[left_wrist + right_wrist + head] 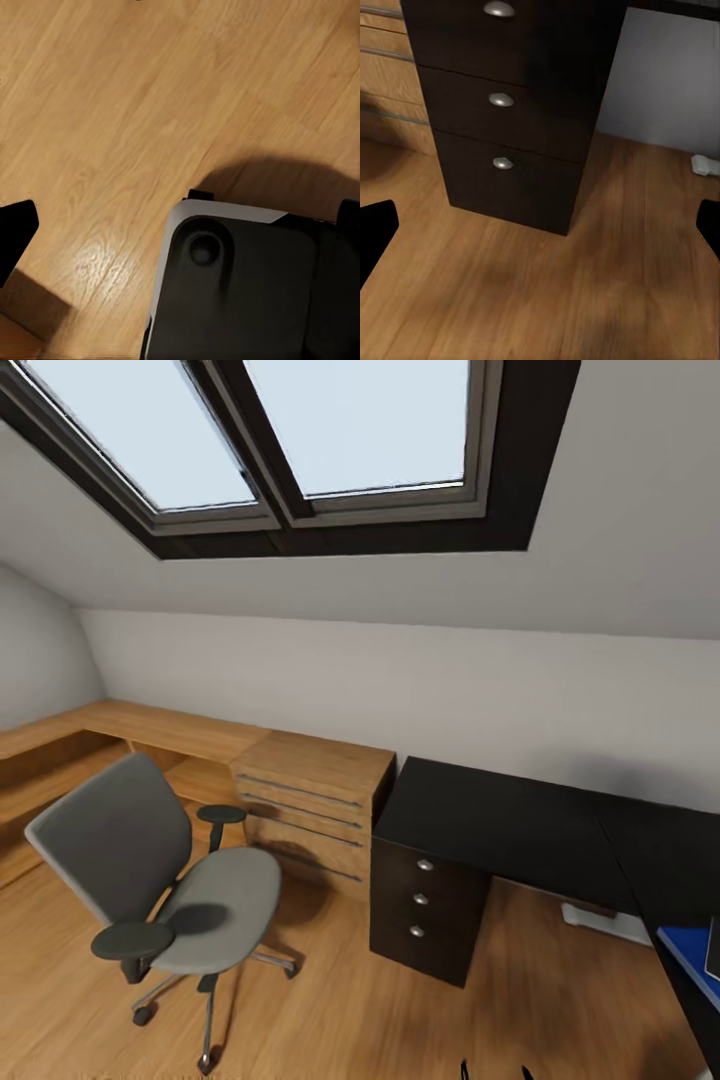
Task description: In the bedroom, organize the workspace by keeping the computer under the desk, ensuring the monitor is on the desk, placing the keyboard on the desk next to the monitor, placing the mouse on the desk next to the keyboard, moving the folder from the swivel chair onto the desk next to the mouse, stacking the notebook on top of the folder with the pen on top of the notebook, and positioning the swivel chair next to the desk.
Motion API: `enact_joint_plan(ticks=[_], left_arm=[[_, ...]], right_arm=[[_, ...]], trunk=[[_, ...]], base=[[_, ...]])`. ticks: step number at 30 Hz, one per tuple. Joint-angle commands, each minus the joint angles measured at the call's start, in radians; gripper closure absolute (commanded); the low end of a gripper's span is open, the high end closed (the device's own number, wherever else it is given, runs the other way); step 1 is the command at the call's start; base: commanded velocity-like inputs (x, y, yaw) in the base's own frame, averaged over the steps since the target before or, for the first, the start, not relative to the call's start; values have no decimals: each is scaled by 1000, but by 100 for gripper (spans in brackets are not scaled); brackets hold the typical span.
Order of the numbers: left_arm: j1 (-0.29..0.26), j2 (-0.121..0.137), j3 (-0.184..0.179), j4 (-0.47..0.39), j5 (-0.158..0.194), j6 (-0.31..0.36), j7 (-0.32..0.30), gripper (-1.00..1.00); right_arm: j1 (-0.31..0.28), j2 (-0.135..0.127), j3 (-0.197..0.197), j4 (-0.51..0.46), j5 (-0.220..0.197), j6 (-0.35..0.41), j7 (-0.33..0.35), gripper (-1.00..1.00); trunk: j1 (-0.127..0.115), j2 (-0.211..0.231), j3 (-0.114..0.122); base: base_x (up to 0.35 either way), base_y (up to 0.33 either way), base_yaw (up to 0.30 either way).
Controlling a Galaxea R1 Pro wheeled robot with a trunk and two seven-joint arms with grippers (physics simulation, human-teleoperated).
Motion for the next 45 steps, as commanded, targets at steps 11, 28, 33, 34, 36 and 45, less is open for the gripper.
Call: enact_joint_plan(ticks=[11,28,33,34,36,45], left_arm=[[0,-2,3,8,-8,11,-8,-100],[0,2,2,25,-10,-124,-13,-100],[0,2,3,31,-9,-136,-13,-100],[0,2,3,32,-9,-137,-13,-100],[0,2,3,33,-9,-138,-13,-100],[0,3,5,50,-8,-140,-12,-100]], right_arm=[[-1,4,9,1,-10,-9,-69,-100],[-1,9,10,0,-10,-47,-87,-100],[-1,11,10,1,-8,-57,-87,-100],[-1,12,10,1,-8,-58,-87,-100],[-1,14,11,1,-7,-59,-87,-100],[-1,24,12,2,-4,-59,-86,-100]], trunk=[[1,-2,1],[1,-2,1],[1,-2,1],[1,-2,1],[1,-2,1],[1,-2,1]], base=[[0,0,281],[0,0,290],[0,0,294],[0,0,295],[0,0,296],[-150,0,299]])
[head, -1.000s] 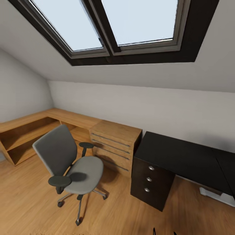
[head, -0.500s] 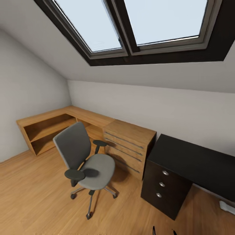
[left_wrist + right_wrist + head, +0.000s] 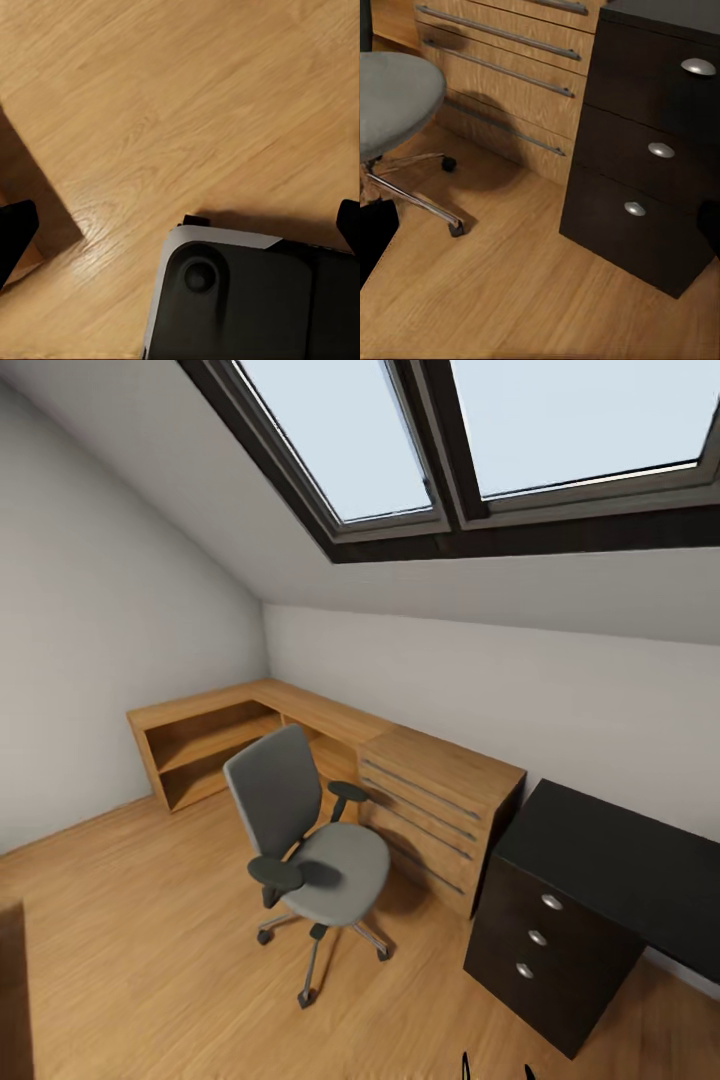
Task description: In the bedroom, organize the workspace by keeping the computer under the desk, ensuring the monitor is on the desk, placing the keyboard on the desk next to the monitor, placing the mouse on the desk next to the keyboard, moving the folder from the swivel chair onto the desk next to the mouse, stacking the notebook on top of the folder with the pen on top of the notebook, and positioning the swivel chair next to the desk.
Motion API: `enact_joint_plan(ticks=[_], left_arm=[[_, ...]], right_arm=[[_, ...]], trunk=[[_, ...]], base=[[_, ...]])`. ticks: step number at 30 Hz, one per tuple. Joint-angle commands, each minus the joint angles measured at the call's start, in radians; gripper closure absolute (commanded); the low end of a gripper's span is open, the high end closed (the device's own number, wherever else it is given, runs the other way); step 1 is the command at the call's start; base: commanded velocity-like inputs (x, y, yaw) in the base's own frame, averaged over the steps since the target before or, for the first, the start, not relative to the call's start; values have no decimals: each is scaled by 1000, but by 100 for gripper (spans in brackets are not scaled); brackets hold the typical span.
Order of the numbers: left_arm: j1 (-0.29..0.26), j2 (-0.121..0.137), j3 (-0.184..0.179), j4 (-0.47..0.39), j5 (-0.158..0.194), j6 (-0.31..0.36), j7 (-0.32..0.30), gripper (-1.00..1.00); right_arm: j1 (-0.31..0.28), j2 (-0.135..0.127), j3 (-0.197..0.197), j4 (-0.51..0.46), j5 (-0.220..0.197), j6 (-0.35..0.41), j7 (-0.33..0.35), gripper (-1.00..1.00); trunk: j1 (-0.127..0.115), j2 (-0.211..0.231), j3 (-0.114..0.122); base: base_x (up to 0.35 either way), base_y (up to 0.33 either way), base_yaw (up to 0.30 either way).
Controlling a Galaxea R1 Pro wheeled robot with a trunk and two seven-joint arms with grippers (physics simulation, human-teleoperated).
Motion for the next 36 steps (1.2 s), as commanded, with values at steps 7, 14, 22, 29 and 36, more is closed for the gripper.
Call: enact_joint_plan(ticks=[7,14,22,29,36], left_arm=[[0,-1,3,0,-7,-1,5,-100],[0,0,3,0,-6,-1,7,-100],[0,1,3,0,-5,-1,9,-100],[0,0,4,0,-5,-2,12,-100],[0,0,5,0,-5,-4,13,-100]], right_arm=[[-1,1,10,2,-1,-2,-5,-100],[-1,1,11,2,-1,-1,-3,-100],[-1,13,15,3,22,18,13,-100],[-1,17,16,4,30,29,15,-100],[-1,19,17,4,33,38,17,-100]], trunk=[[0,-2,-4],[0,-2,-8],[0,-2,-14],[0,-2,-20],[0,-2,-27]], base=[[-305,0,296],[-150,0,281],[-14,0,262],[-2,0,249],[0,0,241]])
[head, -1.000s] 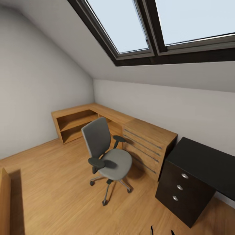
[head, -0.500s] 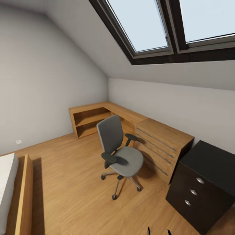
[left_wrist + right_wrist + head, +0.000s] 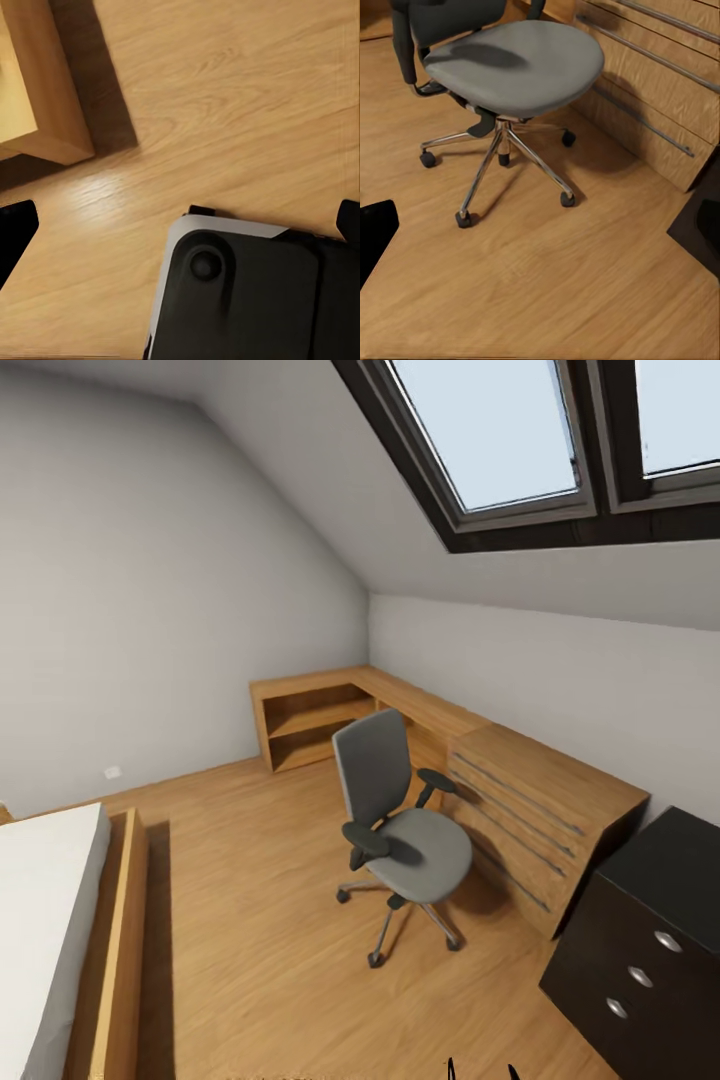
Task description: In the bedroom, organize the workspace by keeping the computer under the desk, ensuring the monitor is on the desk, placing the keyboard on the desk next to the monitor, placing the mouse on the desk next to the keyboard, moving the folder from the swivel chair onto the desk next to the mouse, stacking the notebook on top of the folder with the pen on top of the notebook, and positioning the swivel chair next to the desk.
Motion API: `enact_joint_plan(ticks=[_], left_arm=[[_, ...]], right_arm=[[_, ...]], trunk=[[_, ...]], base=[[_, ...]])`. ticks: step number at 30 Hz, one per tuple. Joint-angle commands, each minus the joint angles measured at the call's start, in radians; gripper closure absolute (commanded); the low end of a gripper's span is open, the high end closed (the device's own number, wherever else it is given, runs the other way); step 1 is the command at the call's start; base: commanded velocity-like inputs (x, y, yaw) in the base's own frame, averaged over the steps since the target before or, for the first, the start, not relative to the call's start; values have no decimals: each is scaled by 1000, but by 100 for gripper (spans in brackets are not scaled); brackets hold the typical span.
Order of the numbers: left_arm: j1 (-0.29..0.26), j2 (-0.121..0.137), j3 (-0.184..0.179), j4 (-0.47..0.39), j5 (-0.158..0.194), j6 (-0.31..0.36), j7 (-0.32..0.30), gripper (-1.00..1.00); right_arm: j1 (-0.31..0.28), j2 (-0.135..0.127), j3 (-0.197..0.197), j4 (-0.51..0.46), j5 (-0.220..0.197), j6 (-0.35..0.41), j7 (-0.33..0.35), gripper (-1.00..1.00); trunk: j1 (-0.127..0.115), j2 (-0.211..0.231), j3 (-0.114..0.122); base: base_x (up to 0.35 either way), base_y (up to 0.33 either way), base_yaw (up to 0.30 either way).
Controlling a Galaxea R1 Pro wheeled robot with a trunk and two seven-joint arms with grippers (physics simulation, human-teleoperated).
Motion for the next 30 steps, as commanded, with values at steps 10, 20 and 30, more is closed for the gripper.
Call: enact_joint_plan(ticks=[10,20,30], left_arm=[[0,-1,2,-2,-7,-1,4,-100],[0,-1,2,-2,-7,-1,4,-100],[0,-1,3,-2,-7,-1,4,-100]], right_arm=[[-1,9,8,3,71,66,-10,-100],[-1,9,8,3,84,69,-11,-100],[-1,12,8,4,85,67,-16,-100]], trunk=[[1,-2,-11],[1,-2,-21],[1,-2,-26]], base=[[130,0,237],[314,0,232],[322,0,186]])
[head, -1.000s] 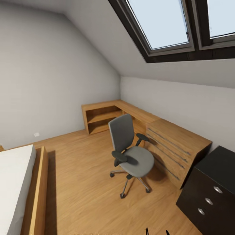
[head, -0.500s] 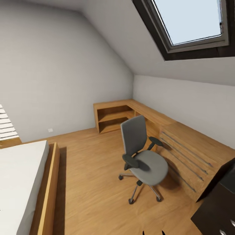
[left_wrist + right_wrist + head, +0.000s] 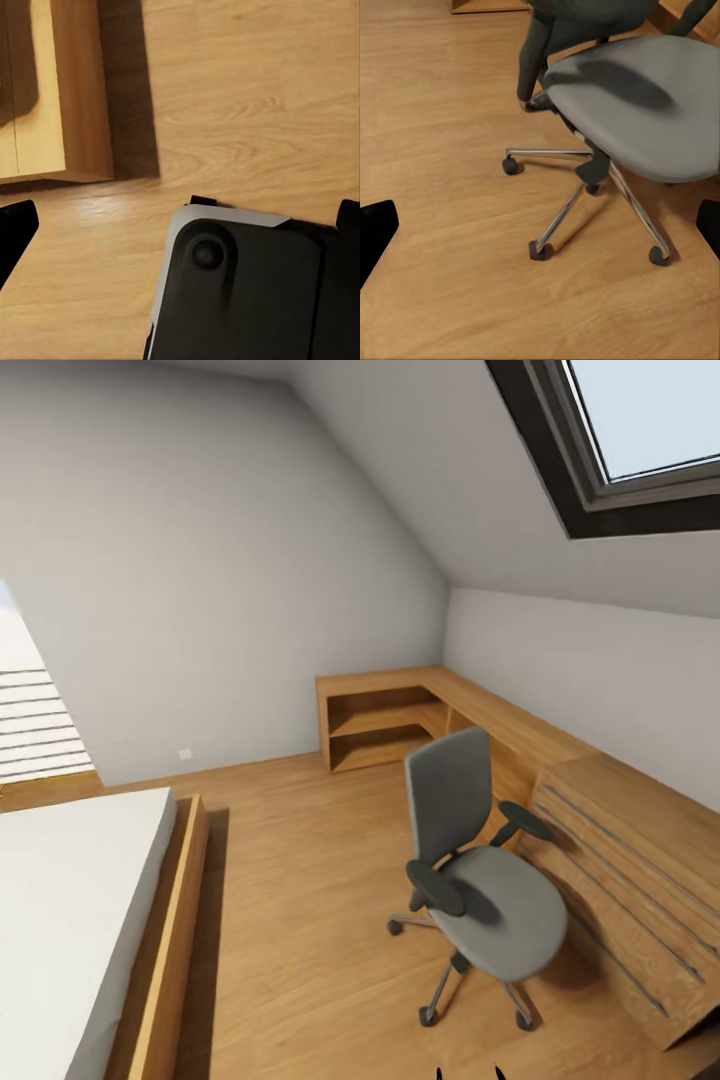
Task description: In the bedroom, organize the workspace by keeping the computer under the desk, ensuring the monitor is on the desk, placing the keyboard on the desk next to the monitor, placing the mouse on the desk next to the keyboard, moving the folder from the swivel chair onto the desk next to the mouse, stacking the notebook on top of the folder with the pen on top of the notebook, and positioning the swivel chair next to the desk.
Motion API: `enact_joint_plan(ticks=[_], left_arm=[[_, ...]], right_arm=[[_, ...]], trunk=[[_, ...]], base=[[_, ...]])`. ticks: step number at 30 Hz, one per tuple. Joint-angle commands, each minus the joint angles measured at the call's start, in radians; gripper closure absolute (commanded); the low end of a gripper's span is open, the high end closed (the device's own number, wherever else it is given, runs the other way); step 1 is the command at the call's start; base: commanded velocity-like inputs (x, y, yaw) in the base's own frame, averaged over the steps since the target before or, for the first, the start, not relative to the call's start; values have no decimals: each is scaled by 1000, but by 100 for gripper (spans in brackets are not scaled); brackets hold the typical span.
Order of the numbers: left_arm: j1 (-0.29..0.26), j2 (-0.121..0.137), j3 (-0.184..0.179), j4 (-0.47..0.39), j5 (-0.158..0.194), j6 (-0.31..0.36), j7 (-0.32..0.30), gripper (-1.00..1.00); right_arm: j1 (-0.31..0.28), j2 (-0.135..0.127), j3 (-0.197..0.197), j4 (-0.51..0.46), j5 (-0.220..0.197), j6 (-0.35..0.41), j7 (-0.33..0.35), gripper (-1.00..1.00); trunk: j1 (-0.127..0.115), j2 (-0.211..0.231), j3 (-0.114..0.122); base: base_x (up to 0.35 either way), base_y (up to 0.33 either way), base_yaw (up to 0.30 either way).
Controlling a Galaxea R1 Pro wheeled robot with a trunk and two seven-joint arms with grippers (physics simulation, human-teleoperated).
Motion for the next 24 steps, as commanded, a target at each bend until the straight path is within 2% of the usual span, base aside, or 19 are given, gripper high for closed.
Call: enact_joint_plan(ticks=[1,10,18,24], left_arm=[[0,-1,3,-2,-7,-1,3,-100],[0,-1,3,-2,-7,-1,3,-100],[0,-1,5,-2,-6,-1,3,-100],[0,-2,4,-2,-5,-1,3,-100]], right_arm=[[-1,0,3,2,8,-2,-11,-100],[-1,0,3,2,8,-2,-13,-100],[-1,-1,3,2,8,0,-12,-100],[-1,-1,3,2,8,0,-12,-100]], trunk=[[1,-2,-2],[1,-2,-1],[1,-2,0],[1,-2,0]], base=[[322,0,155],[293,0,117],[67,0,33],[11,0,188]])
